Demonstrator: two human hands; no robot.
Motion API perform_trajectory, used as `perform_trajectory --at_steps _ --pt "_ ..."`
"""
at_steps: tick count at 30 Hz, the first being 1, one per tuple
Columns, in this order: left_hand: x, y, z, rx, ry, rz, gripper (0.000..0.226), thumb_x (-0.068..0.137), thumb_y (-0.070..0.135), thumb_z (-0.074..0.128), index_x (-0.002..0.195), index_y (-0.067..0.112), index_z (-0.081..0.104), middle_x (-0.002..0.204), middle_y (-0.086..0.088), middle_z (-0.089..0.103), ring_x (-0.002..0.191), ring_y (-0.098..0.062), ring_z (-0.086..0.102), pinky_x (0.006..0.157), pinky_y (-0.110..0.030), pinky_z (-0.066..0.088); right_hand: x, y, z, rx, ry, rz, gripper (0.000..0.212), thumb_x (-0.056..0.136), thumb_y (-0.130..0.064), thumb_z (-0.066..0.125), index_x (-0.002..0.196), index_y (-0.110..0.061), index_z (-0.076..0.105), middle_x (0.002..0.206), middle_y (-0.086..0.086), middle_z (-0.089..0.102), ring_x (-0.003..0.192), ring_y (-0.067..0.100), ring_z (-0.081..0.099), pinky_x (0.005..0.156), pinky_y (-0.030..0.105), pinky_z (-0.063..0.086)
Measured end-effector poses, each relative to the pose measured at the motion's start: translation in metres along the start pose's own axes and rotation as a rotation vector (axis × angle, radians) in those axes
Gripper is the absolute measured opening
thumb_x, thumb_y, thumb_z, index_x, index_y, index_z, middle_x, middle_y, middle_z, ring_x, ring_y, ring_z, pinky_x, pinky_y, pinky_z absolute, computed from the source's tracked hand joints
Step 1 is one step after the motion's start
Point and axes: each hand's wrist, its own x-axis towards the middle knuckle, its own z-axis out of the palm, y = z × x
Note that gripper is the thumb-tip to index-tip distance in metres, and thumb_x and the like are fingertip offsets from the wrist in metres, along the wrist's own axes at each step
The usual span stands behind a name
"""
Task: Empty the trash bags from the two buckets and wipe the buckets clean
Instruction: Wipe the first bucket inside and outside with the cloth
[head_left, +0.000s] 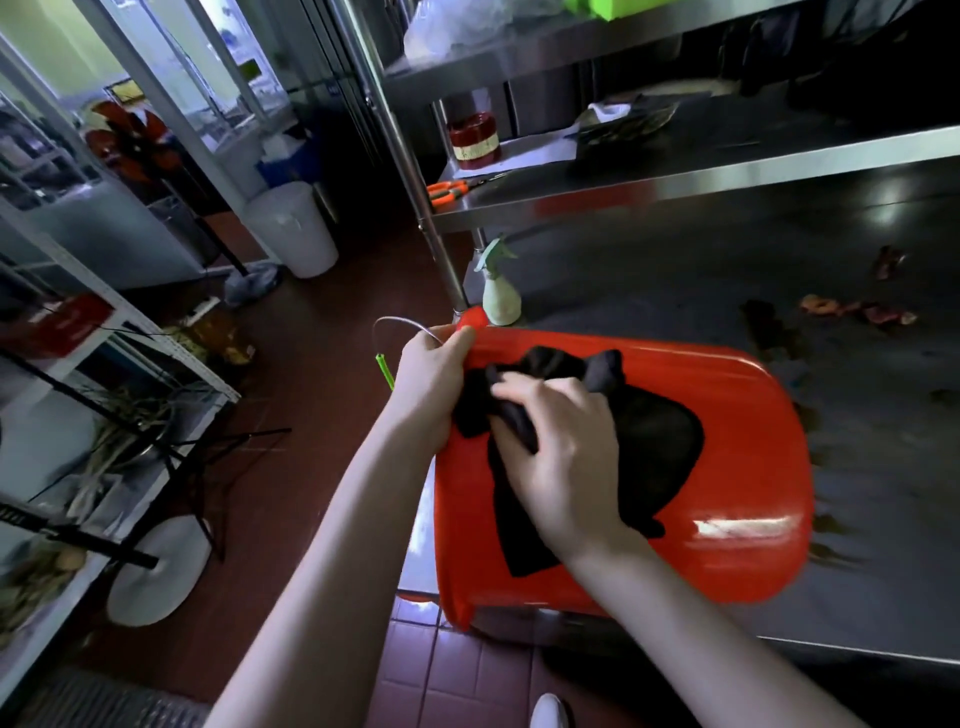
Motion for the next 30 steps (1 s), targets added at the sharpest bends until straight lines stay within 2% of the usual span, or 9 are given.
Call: perform_trajectory --at_steps 3,5,9,12,16,19,22,25,30 --pt "-0.016 -0.019 -0.006 -0.03 -0.011 0.094 0.031 0.085 0.034 0.061 0.112 0.02 0.069 0.104 -0.003 0.074 0.099 -0.021 0.069 0.091 -0.043 0.055 0.009 0.009 -0.004 -0.079 0.084 0.144 0.018 0.079 -0.02 0.07 0.095 -0.015 0.065 0.092 -0.002 0.069 0.086 0.026 0.062 0.073 0.041 0.047" --pt "-0.027 -0.033 -0.008 -0.068 -0.05 0.129 0.039 0.083 0.042 0.062 0.119 0.027 0.067 0.109 -0.001 0.073 0.102 -0.024 0.068 0.095 -0.047 0.051 0.021 0.008 -0.001 -0.082 0.043 0.148 0.018 0.076 -0.019 0.071 0.092 -0.017 0.064 0.085 -0.003 0.068 0.083 0.025 0.061 0.071 0.04 0.047" --pt "-0.045 -0.048 -0.009 -0.183 -0.075 0.155 0.033 0.091 0.038 0.061 0.122 0.027 0.066 0.095 -0.007 0.068 0.087 -0.023 0.056 0.08 -0.043 0.044 0.063 0.015 0.015 -0.077 -0.083 0.202 0.016 0.075 -0.023 0.066 0.09 -0.017 0.06 0.076 0.008 0.062 0.074 0.034 0.06 0.078 0.047 0.05" --pt "-0.043 -0.041 -0.004 -0.177 -0.075 0.15 0.031 0.093 0.036 0.059 0.123 0.029 0.064 0.091 -0.006 0.066 0.085 -0.022 0.055 0.078 -0.042 0.045 0.085 0.027 0.024 -0.173 -0.067 0.313 0.022 0.078 -0.022 0.071 0.095 -0.015 0.059 0.079 0.011 0.062 0.079 0.036 0.061 0.076 0.042 0.047" --pt "-0.032 -0.035 0.0 -0.141 -0.036 0.152 0.029 0.093 0.029 0.058 0.12 0.026 0.066 0.104 0.003 0.072 0.094 -0.018 0.066 0.089 -0.037 0.049 0.039 0.014 0.016 -0.177 -0.035 0.125 0.017 0.08 -0.022 0.068 0.094 -0.016 0.061 0.084 0.005 0.065 0.081 0.032 0.06 0.078 0.045 0.048" --pt "-0.03 -0.036 -0.001 -0.147 -0.044 0.141 0.032 0.088 0.038 0.059 0.118 0.031 0.067 0.111 0.002 0.073 0.107 -0.017 0.066 0.1 -0.044 0.049 0.018 0.009 0.008 -0.159 -0.027 -0.024 0.015 0.08 -0.017 0.068 0.095 -0.015 0.067 0.09 -0.001 0.069 0.082 0.029 0.061 0.071 0.041 0.048" --pt "-0.035 -0.041 0.0 -0.177 -0.052 0.146 0.028 0.092 0.037 0.057 0.117 0.032 0.066 0.096 -0.003 0.069 0.086 -0.02 0.058 0.083 -0.042 0.047 0.059 0.022 0.012 -0.142 -0.055 0.119 0.017 0.075 -0.015 0.072 0.09 -0.015 0.064 0.075 0.005 0.062 0.077 0.034 0.06 0.07 0.042 0.048" --pt "-0.042 -0.043 -0.002 -0.217 -0.056 0.145 0.024 0.1 0.026 0.053 0.122 0.026 0.062 0.085 0.005 0.071 0.08 -0.016 0.063 0.077 -0.036 0.052 0.093 0.036 0.021 -0.127 -0.149 0.311 0.021 0.079 -0.021 0.071 0.095 -0.016 0.059 0.082 0.009 0.061 0.083 0.035 0.06 0.076 0.042 0.047" --pt "-0.035 -0.041 -0.003 -0.211 -0.026 0.137 0.025 0.095 0.025 0.055 0.118 0.026 0.067 0.098 -0.001 0.072 0.09 -0.02 0.062 0.086 -0.039 0.048 0.041 0.018 0.011 -0.064 -0.119 0.137 0.017 0.078 -0.024 0.067 0.092 -0.019 0.061 0.084 0.004 0.064 0.08 0.031 0.06 0.079 0.045 0.048"
